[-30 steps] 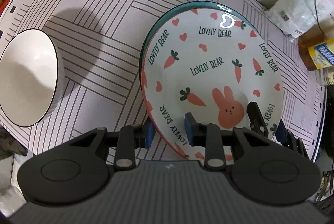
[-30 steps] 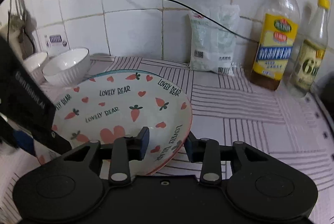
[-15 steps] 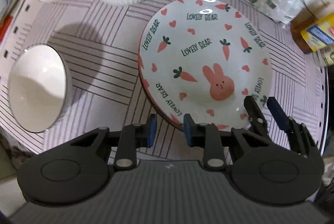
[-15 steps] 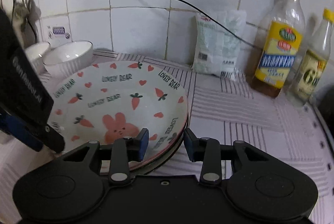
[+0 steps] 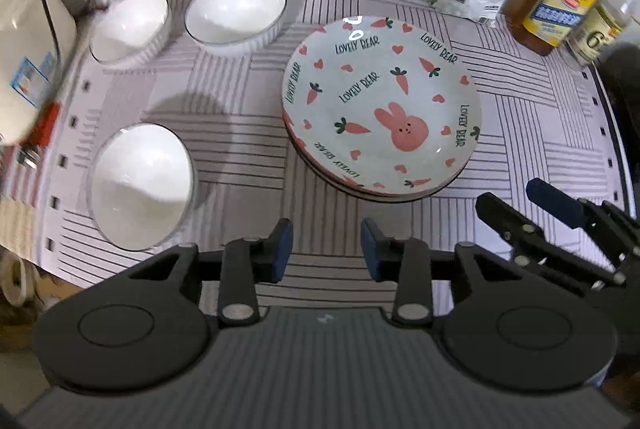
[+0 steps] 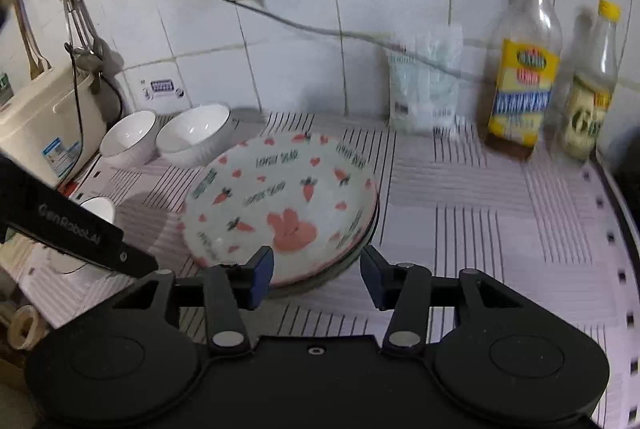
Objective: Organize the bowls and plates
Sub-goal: 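Open both grippers and pull back from the plate stack, then grasp the rim of the large white ribbed bowl with the left gripper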
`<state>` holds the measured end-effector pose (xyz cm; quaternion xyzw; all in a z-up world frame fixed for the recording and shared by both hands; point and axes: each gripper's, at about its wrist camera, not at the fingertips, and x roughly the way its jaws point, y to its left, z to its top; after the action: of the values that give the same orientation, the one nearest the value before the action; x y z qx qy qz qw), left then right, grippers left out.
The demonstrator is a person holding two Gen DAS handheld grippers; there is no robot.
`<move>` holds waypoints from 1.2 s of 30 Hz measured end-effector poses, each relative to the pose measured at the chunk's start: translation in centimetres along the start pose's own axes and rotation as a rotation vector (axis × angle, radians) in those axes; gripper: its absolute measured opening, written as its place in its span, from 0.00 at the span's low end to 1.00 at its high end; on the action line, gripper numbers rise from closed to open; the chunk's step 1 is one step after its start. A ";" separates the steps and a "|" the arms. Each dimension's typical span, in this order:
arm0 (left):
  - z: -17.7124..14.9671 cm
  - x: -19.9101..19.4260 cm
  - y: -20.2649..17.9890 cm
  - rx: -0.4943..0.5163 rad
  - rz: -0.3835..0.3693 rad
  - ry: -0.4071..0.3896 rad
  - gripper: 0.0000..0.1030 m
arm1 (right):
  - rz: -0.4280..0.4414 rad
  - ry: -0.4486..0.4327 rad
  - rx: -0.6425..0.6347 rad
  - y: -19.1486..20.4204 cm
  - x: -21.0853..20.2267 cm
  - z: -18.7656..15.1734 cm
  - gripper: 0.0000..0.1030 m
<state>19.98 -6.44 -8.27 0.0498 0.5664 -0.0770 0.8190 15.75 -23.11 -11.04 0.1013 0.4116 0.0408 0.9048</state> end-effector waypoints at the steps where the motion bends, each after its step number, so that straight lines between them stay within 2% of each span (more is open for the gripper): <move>1: -0.3 -0.5 0.0 0.015 0.005 -0.010 0.37 | 0.014 0.021 0.025 -0.1 -0.3 0.1 0.54; 8: -2.2 -3.2 0.4 0.062 0.021 -0.064 0.45 | 0.048 0.020 0.017 0.6 -3.5 0.0 0.63; 13: -3.6 -4.5 1.1 0.089 0.016 -0.080 0.48 | 0.079 0.005 -0.039 1.8 -5.6 -0.3 0.67; 16: -4.2 -5.2 1.9 0.096 0.025 -0.098 0.54 | 0.103 -0.012 -0.057 2.3 -6.5 -0.3 0.72; 18: -4.7 -5.4 2.4 0.100 0.038 -0.117 0.61 | 0.124 -0.028 -0.082 2.7 -7.0 -0.5 0.79; 20: -5.0 -5.5 3.2 0.090 0.047 -0.132 0.64 | 0.137 -0.055 -0.107 3.3 -7.1 -0.8 0.84; 25: -5.9 -5.7 5.9 0.037 0.061 -0.173 0.76 | 0.178 -0.091 -0.167 5.0 -6.8 -1.5 0.85; 27: -6.0 -5.5 7.0 0.020 0.085 -0.185 0.89 | 0.190 -0.096 -0.201 6.0 -6.5 -1.7 0.85; 30: -5.9 -5.0 8.9 -0.007 0.123 -0.195 0.90 | 0.220 -0.126 -0.244 7.4 -5.8 -2.1 0.86; 36: -5.2 -2.9 13.2 -0.082 0.119 -0.183 0.90 | 0.295 -0.173 -0.339 11.2 -3.2 -3.1 0.87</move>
<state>16.57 7.58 -7.49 0.0424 0.4881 -0.0093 0.8717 11.46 -12.23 -8.22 0.0100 0.3004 0.2322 0.9251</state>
